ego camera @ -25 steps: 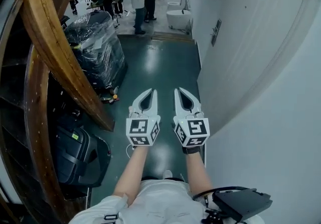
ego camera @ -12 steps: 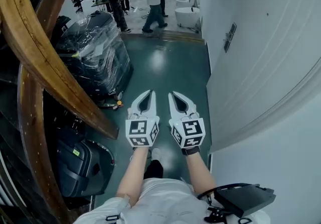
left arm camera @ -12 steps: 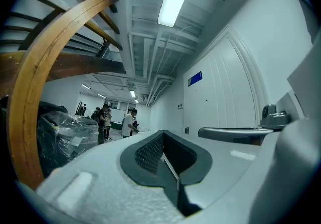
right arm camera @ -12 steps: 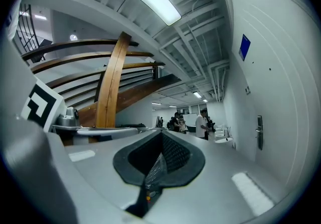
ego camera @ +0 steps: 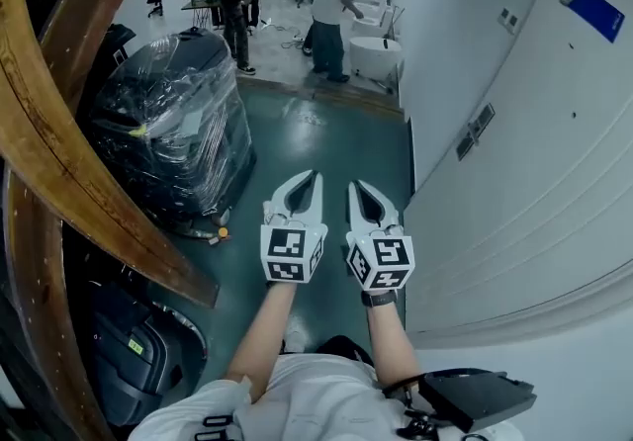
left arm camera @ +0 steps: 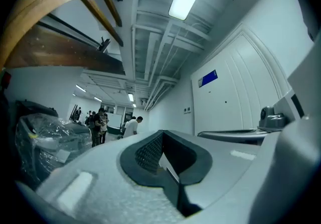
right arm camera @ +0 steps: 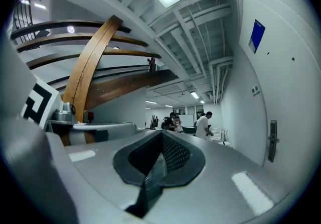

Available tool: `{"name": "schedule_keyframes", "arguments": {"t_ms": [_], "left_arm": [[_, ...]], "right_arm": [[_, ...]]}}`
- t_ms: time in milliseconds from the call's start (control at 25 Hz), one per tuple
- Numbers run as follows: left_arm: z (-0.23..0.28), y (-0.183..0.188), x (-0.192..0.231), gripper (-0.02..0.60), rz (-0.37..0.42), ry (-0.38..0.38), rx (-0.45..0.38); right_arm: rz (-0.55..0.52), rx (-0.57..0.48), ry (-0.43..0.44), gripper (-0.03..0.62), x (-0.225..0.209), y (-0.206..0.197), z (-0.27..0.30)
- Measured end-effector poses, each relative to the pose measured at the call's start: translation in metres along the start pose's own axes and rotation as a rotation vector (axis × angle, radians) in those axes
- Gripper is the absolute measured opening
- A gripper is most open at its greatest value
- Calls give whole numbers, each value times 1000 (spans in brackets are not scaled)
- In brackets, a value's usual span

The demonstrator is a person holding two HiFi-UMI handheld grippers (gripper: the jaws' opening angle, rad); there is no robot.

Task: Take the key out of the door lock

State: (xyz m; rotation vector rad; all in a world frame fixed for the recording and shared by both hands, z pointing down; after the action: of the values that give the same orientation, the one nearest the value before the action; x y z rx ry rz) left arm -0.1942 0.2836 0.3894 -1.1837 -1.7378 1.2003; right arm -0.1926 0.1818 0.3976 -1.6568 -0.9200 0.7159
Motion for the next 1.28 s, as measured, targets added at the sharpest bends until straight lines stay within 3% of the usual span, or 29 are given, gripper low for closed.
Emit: {"name": "schedule_keyframes", "arguments": {"t_ms": [160, 360, 480, 640, 840, 1000, 1080, 1280], "left_arm": [[31, -41, 32, 2, -40, 16, 78], [96, -64, 75, 2, 8, 26, 52], [147, -76, 81, 2, 31, 31, 84], [224, -66, 77, 2, 81, 22, 97], [309, -60, 95, 2, 57, 32, 41], [364, -94, 124, 2, 48, 77, 71], [400, -120, 126, 2, 19, 51, 97], [514, -179, 103, 2, -42, -120, 108]], "right_arm": [[22, 50, 18, 3, -8, -35, 47], [31, 5, 33, 3, -40, -60, 125], [61, 6, 42, 3, -77, -65, 166], [99, -24, 27, 3, -139, -49, 223], [139, -26, 5, 3, -217, -57, 300], [135, 17, -19, 3, -262, -80, 335], [127, 19, -64, 3, -289, -90, 347], [63, 42, -193, 3, -376, -120, 387]]}}
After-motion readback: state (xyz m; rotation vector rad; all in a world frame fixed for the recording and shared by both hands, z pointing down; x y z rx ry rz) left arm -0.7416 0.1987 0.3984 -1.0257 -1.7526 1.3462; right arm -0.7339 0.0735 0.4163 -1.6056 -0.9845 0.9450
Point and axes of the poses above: the fingertips, and each gripper's own axes: z forward along the fingers, x to its left, y out of its top, the point moved 3 cm from there along -z, backward along the fingers, and after that the axes turned 12 degrees about -x, right-handed, at the moved point
